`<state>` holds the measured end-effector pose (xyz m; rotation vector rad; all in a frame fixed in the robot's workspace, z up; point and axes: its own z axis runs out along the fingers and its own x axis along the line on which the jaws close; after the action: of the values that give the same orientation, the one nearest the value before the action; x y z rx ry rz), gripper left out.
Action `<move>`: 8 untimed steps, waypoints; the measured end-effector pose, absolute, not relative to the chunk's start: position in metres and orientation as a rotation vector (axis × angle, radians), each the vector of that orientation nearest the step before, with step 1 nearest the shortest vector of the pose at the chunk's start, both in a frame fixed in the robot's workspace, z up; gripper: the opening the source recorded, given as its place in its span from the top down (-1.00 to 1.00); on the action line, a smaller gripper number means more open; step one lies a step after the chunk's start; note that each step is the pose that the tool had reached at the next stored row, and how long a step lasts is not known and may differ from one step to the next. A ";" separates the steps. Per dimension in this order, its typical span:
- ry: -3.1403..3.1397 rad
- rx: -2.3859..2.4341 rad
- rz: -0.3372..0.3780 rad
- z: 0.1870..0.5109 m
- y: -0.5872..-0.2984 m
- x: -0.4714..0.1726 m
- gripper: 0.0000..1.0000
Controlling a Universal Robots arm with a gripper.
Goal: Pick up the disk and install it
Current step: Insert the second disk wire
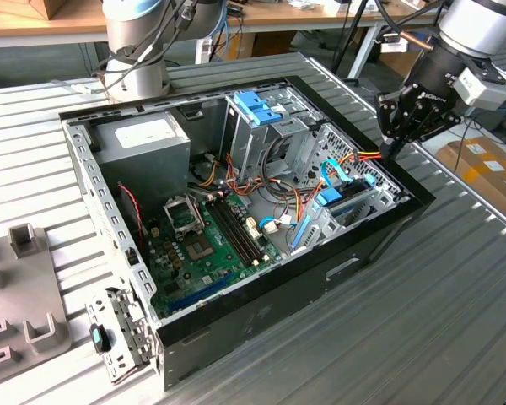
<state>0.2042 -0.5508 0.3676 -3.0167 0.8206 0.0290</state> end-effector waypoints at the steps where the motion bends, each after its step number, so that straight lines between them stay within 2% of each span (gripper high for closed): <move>1: 0.820 -3.017 0.029 0.368 -0.551 0.204 0.59; 8: 0.821 -3.017 0.029 0.368 -0.551 0.204 0.68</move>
<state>0.2042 -0.5508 0.3680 -3.0167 0.8205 0.0290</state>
